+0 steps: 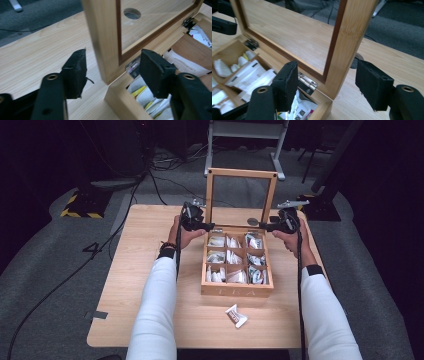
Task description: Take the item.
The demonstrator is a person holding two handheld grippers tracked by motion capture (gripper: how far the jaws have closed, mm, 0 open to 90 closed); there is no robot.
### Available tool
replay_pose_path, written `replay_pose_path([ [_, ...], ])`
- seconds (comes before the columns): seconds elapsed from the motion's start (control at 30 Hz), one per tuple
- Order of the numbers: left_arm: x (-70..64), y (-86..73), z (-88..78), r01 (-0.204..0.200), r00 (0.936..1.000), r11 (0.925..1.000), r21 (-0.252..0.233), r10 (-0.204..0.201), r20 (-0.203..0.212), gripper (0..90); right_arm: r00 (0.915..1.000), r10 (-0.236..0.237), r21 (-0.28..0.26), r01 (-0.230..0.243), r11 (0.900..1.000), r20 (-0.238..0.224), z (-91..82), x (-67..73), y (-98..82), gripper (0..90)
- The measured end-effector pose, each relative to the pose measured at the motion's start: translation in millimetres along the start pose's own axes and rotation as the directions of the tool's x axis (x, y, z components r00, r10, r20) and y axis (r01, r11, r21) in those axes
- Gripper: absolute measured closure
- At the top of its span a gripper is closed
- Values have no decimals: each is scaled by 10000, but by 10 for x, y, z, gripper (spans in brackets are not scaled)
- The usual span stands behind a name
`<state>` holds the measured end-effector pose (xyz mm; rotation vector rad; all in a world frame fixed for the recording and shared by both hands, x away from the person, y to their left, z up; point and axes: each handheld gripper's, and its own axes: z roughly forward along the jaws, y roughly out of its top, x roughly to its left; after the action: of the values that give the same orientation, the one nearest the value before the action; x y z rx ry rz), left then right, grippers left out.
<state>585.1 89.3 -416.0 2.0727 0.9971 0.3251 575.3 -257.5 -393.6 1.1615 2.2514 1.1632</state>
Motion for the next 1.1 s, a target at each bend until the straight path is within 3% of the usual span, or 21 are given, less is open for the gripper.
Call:
replay_pose_path([
  [0.17,-58,82,70,-15,9999,10000,30,16,-171,416,9998,182,194,-181,9996,-51,105,-12,-9,364],
  [0.43,-57,105,108,474,9987,9980,-408,-482,-189,421,9978,576,184,-571,9982,-316,223,-17,-29,375],
  [0.53,-56,127,119,564,9983,9973,-467,-572,-149,416,9981,574,52,-573,9983,-243,212,-24,-31,427],
  [0.67,-49,170,99,609,9980,9961,-637,-618,-122,421,9956,868,-645,-889,9939,-349,176,-63,-57,471],
  [0.97,-60,184,-1,657,9978,9957,-654,-657,11,474,9960,833,-682,-853,9940,-308,121,-59,-62,535],
  [1.1,-70,148,-55,474,9988,9954,-837,-463,155,505,9958,804,-884,-840,9925,-442,68,-59,-77,553],
])
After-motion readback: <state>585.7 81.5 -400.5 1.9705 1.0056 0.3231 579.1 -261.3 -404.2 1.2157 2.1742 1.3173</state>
